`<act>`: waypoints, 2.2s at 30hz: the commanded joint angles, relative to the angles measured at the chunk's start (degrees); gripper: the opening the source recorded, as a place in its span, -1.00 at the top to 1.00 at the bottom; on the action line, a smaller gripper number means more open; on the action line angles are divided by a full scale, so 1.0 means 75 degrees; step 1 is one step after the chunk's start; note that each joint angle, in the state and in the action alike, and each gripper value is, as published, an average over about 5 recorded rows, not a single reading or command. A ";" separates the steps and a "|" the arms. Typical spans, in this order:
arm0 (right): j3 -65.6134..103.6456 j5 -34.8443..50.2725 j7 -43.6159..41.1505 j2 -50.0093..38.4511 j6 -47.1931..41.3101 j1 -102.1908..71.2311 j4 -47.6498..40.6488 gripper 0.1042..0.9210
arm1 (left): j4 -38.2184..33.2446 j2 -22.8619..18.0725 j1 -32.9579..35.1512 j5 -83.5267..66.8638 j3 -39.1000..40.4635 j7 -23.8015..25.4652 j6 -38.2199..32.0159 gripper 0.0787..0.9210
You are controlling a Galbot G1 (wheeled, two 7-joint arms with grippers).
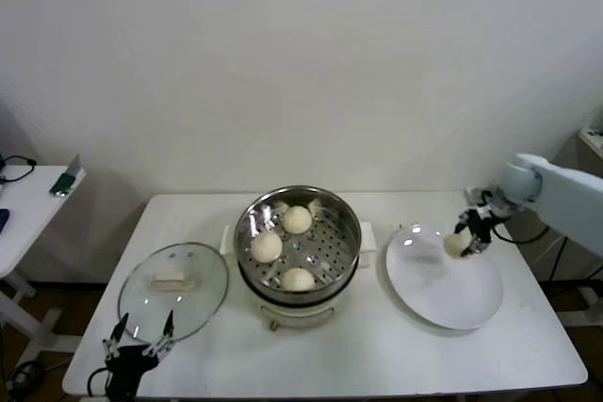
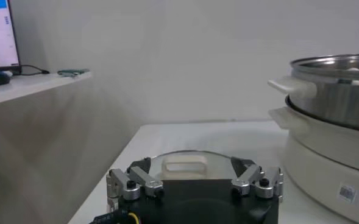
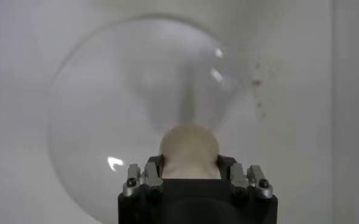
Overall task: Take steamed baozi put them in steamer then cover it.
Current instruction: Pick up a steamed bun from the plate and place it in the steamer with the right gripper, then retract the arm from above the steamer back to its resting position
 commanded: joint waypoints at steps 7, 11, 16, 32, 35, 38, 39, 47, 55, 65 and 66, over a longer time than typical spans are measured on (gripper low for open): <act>-0.2300 0.4275 0.0436 0.1688 -0.1654 0.5430 0.3351 -0.23 | -0.0055 0.0049 -0.0003 -0.0005 0.0093 0.0008 0.0002 -0.77; -0.1655 0.4784 0.0921 0.2068 -0.2199 0.5049 0.3971 -0.22 | -0.0119 0.0068 0.0033 -0.0050 0.0075 0.0007 -0.0008 -0.77; -0.1396 0.4683 0.1463 0.2363 -0.2575 0.4113 0.4252 -0.22 | -0.0171 0.0090 0.0102 -0.0130 0.0044 -0.0007 -0.0037 -0.77; -0.1328 0.2785 0.2069 0.2733 -0.2769 0.1558 0.3181 -0.22 | -0.0242 0.0113 0.0196 -0.0141 -0.0007 -0.0014 -0.0067 -0.77; -0.1342 0.2530 0.2070 0.2771 -0.2738 0.1404 0.2949 -0.22 | -0.0242 0.0102 0.0198 -0.0121 -0.0009 -0.0017 -0.0083 -0.77; -0.1342 0.2430 0.2072 0.2788 -0.2689 0.1304 0.2792 -0.22 | -0.0227 0.0099 0.0195 -0.0114 -0.0022 -0.0021 -0.0099 -0.77; -0.1326 0.2411 0.2079 0.2792 -0.2673 0.1266 0.2749 -0.22 | -0.0218 0.0101 0.0193 -0.0116 -0.0029 -0.0024 -0.0104 -0.77; -0.1100 0.2411 0.2133 0.2899 -0.2641 0.1003 0.2524 -0.22 | -0.0183 0.0118 0.0141 -0.0141 -0.0054 -0.0032 -0.0108 -0.77; -0.1170 0.2465 0.1934 0.3005 -0.2538 0.1155 0.2457 -0.39 | -0.0179 0.0120 0.0101 -0.0151 -0.0051 -0.0032 -0.0103 -0.77; -0.0160 0.3710 0.1397 0.2479 -0.2109 0.1887 0.2303 -0.76 | -0.0295 0.0152 0.0140 -0.0254 -0.0021 0.0055 -0.0012 -0.77; -0.0017 0.3845 0.1372 0.2331 -0.2109 0.1942 0.2338 -0.76 | -0.0304 0.0150 0.0140 -0.0257 -0.0015 0.0057 -0.0031 -0.77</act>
